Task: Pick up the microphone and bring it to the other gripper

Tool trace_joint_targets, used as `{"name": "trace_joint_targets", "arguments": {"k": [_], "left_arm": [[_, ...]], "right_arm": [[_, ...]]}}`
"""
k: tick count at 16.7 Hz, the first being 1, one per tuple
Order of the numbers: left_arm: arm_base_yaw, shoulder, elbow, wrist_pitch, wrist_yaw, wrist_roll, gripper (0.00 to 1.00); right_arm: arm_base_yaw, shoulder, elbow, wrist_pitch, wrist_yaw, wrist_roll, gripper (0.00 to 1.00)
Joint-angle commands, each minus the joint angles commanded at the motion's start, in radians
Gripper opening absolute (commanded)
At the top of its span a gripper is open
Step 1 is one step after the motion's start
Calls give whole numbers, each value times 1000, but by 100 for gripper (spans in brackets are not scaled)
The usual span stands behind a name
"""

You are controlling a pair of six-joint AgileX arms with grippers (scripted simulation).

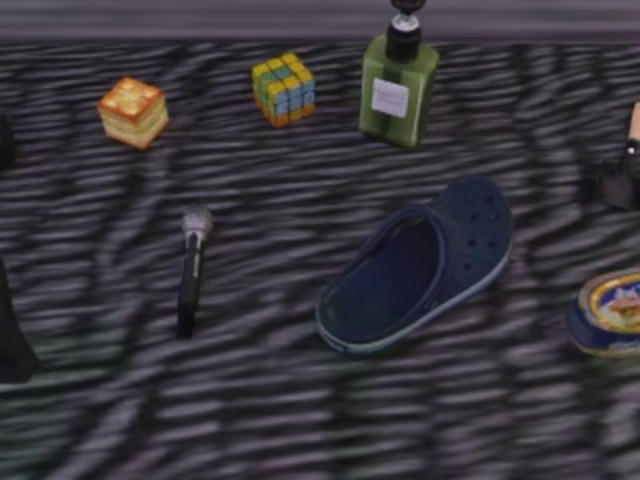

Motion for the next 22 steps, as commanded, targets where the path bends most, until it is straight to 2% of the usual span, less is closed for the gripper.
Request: {"name": "trace_joint_targets", "arguments": {"k": [4, 8, 22], "left_arm": [[-11, 31, 29, -19, 4, -7, 100], [-58, 220, 190, -129, 15, -43, 100], [-278, 1562, 1138, -781, 15, -263, 100]], "right_arm": [[0, 0, 0, 0, 0, 0, 100], [0, 0, 0, 0, 0, 0, 100], [0, 0, 0, 0, 0, 0, 100]]}}
